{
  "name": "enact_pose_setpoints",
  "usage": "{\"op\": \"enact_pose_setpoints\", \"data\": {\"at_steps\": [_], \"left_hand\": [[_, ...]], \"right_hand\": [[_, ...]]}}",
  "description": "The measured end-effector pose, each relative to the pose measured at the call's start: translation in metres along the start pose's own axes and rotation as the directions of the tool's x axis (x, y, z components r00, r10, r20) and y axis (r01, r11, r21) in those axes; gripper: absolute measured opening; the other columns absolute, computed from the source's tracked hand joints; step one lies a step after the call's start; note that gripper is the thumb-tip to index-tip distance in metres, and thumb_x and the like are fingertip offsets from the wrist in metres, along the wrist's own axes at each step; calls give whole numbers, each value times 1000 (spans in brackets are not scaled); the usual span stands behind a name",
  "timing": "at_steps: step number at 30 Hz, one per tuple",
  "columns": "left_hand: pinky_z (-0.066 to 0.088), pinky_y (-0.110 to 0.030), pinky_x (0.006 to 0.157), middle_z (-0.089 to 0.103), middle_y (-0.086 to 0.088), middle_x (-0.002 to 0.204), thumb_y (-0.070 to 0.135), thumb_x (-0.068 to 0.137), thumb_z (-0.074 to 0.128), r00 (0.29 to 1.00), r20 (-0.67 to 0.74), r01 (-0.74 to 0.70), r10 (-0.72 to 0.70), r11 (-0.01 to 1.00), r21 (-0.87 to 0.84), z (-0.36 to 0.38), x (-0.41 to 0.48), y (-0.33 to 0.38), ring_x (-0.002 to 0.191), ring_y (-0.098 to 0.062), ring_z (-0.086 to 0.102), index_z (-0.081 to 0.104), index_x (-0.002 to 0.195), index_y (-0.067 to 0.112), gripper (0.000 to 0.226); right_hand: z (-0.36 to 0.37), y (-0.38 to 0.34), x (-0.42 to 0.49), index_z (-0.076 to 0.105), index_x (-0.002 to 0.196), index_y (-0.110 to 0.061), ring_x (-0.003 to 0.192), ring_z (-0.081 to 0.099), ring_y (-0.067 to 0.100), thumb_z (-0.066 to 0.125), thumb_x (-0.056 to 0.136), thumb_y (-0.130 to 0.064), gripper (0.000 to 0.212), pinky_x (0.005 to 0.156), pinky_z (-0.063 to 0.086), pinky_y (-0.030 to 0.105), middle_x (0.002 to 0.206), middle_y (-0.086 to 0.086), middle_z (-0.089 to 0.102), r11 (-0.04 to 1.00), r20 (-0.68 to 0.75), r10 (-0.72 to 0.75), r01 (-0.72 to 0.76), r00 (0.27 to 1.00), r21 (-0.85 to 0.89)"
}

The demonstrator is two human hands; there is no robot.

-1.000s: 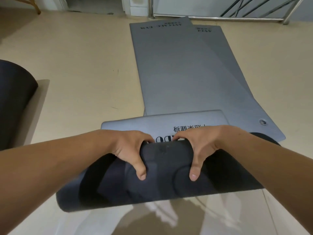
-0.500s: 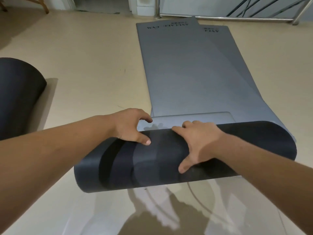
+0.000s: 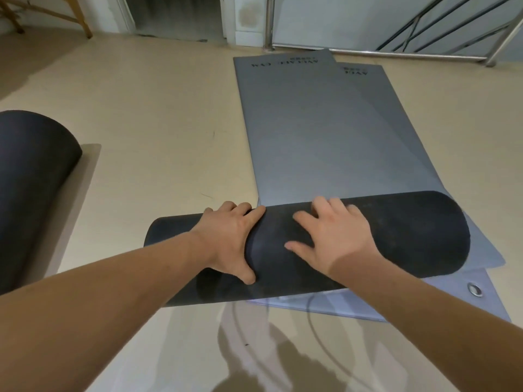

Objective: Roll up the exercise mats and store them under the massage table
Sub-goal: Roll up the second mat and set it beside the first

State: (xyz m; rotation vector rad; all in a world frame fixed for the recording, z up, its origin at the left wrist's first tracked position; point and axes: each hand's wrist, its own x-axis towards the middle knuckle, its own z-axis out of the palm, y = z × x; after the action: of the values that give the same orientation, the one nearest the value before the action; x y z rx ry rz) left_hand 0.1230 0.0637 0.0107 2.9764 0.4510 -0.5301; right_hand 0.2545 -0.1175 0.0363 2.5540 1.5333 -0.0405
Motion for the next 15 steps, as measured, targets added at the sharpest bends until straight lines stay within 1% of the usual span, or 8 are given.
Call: {"op": "enact_pose_setpoints", "data": {"at_steps": [2, 4, 7, 9, 11, 12, 13, 15], "left_hand": [[48, -50, 102, 43, 9, 148, 83, 48, 72, 1000, 2, -2, 2, 998, -58, -3, 3, -6, 130, -24, 44, 9, 159, 39, 135], [45, -51, 107, 35, 9, 156, 83, 49, 72, 1000, -7, -3, 3, 997, -81, -4, 4, -11, 137, -23, 40, 10, 160, 41, 133], [39, -53, 113, 26, 3, 162, 86, 53, 66, 997, -81, 8, -11, 999, -35, 3, -1, -13, 144, -27, 32, 14, 160, 40, 127], [36, -53, 116, 31, 3, 161, 86, 61, 62, 990, -141, 16, -22, 999, -43, 10, -5, -13, 144, -27, 34, 17, 161, 39, 119], [28, -56, 122, 25, 1, 167, 85, 69, 59, 994, -109, 22, -30, 997, -74, 9, -3, -17, 152, -27, 26, 10, 164, 37, 118], [23, -58, 124, 18, 0, 170, 86, 68, 61, 998, -52, 24, -28, 997, -69, 6, -1, -20, 155, -28, 20, 3, 165, 36, 124], [20, -59, 125, 11, 0, 172, 87, 64, 66, 1000, 17, 25, -24, 998, -62, 3, 2, -24, 157, -28, 14, -5, 164, 36, 133], [20, -59, 125, 5, 0, 171, 86, 52, 76, 993, 113, 28, -22, 998, -48, -3, 7, -27, 158, -29, 10, -13, 162, 38, 150]], "right_hand": [[10, -3, -17, 14, 163, -36, 145, 28, 32, 43, 90, -84, 91, 114, 33, 49, 160, 7, 25, 999, 151, 19, -14, 988, -38], [23, -5, -27, -8, 165, -34, 155, 12, 35, 49, 86, -86, 111, 120, 28, 53, 170, 9, 7, 994, 181, 29, -10, 983, -105], [29, 2, -17, -11, 163, -37, 157, 8, 33, 52, 86, -84, 111, 119, 26, 54, 171, 7, 4, 995, 160, 19, -3, 987, -103], [27, 10, -4, -7, 163, -42, 158, 7, 28, 52, 84, -85, 108, 121, 22, 53, 172, 2, 4, 998, 138, 13, -6, 990, -55], [28, 16, 5, 3, 164, -45, 160, 8, 25, 55, 82, -85, 105, 123, 19, 52, 174, 0, 7, 1000, 129, 2, -3, 992, 8], [28, 17, 5, 15, 164, -44, 159, 14, 27, 61, 81, -82, 102, 124, 21, 53, 174, 3, 14, 999, 117, 5, -9, 993, 33], [30, 18, 2, 35, 160, -39, 155, 28, 32, 69, 80, -76, 95, 121, 29, 55, 169, 9, 29, 997, 61, 4, -9, 998, 71], [45, 19, -10, 68, 134, -22, 125, 59, 41, 79, 83, -56, 62, 100, 50, 54, 136, 17, 60, 992, -210, -60, 82, 976, 98]]}}
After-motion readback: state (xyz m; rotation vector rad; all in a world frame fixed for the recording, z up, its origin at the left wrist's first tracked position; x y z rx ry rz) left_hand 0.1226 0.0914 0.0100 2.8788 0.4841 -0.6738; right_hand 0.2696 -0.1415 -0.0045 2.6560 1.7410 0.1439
